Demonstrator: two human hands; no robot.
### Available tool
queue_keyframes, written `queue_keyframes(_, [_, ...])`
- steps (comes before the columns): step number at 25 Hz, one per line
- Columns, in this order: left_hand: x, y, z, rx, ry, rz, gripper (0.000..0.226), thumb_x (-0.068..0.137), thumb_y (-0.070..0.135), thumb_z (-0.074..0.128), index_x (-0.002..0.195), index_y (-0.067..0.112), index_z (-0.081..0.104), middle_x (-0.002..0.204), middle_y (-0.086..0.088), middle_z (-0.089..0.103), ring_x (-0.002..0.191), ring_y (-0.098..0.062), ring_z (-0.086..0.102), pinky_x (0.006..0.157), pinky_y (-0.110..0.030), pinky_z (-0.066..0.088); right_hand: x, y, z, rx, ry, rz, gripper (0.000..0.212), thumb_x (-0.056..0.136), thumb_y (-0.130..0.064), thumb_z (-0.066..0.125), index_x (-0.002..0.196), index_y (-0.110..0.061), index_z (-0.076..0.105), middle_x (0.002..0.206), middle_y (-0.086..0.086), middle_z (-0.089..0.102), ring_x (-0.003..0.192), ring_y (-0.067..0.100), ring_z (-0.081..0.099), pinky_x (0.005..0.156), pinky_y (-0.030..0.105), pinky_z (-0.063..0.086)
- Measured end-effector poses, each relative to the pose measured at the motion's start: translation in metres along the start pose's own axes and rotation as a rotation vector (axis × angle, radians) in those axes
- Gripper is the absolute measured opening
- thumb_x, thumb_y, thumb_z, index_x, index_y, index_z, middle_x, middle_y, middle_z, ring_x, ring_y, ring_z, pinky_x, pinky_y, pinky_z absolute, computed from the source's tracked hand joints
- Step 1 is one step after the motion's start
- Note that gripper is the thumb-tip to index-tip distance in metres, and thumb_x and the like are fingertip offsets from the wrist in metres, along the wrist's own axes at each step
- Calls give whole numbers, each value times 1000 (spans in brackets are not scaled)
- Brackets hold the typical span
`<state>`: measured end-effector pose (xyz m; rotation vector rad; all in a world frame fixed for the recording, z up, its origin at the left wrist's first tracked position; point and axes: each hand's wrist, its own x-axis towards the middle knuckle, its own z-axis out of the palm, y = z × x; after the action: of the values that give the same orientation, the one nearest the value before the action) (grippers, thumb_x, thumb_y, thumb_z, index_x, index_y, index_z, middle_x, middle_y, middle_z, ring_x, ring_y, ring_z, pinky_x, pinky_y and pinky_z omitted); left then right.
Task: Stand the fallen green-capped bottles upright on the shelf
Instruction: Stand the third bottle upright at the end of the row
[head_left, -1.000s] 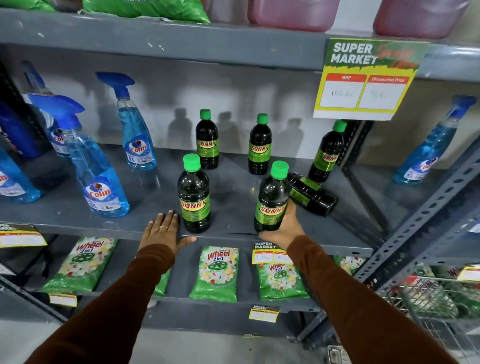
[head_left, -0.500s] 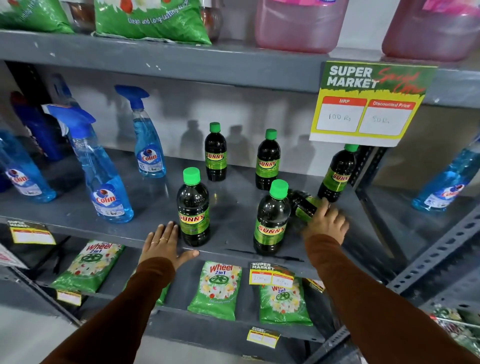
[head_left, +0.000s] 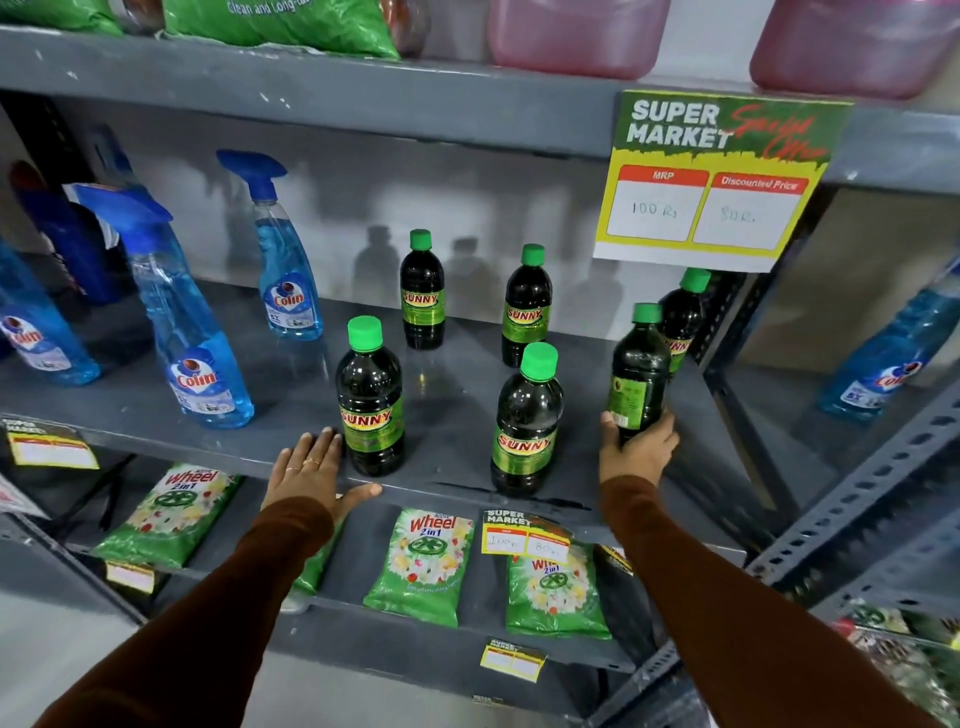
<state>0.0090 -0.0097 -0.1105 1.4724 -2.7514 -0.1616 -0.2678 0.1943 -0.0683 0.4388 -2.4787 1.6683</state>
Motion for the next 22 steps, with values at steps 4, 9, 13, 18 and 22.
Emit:
queue_keyframes(4, [1, 5, -2, 0, -21, 0, 100, 72, 78, 29, 144, 15, 3, 157, -1, -1, 144, -19, -4, 119, -39, -2, -1, 6, -3, 80, -11, 81, 72, 79, -26, 66, 135, -6, 27, 133, 21, 47, 123, 39, 42, 110, 56, 23])
queue_keyframes(9, [-3, 8, -1, -5, -13, -9, 105, 69, 81, 31, 144, 14, 2, 157, -2, 0, 144, -21, -4, 118, -40, -3, -2, 12, -8, 98, -9, 148, 68, 69, -18, 71, 126, -7, 34, 117, 24, 57, 108, 42, 53, 100, 53, 39])
queue_keyframes(13, [-2, 8, -2, -26, 19, 0, 106, 67, 81, 32, 145, 15, 4, 157, -1, 3, 144, -21, -2, 119, -40, -1, 0, 10, -9, -14, -1, 166, 88, 58, -34, 83, 127, 0, 39, 124, 26, 44, 117, 41, 42, 101, 47, 38])
queue_keyframes(18, [-2, 6, -3, -46, 41, 7, 103, 68, 80, 34, 145, 17, 5, 157, 0, 3, 144, -20, -2, 118, -39, -2, 1, 12, -11, 118, -54, 159, 104, 60, -11, 78, 141, -15, 13, 127, 22, 53, 110, 30, 55, 100, 36, 39])
queue_keyframes(22, [-3, 7, 0, -39, 34, 14, 103, 68, 81, 33, 145, 17, 5, 157, 0, 3, 144, -20, -1, 118, -40, -1, 1, 11, -9, 118, 15, 186, 124, 52, -28, 87, 143, -17, 3, 145, 24, 31, 131, 33, 34, 109, 42, 28])
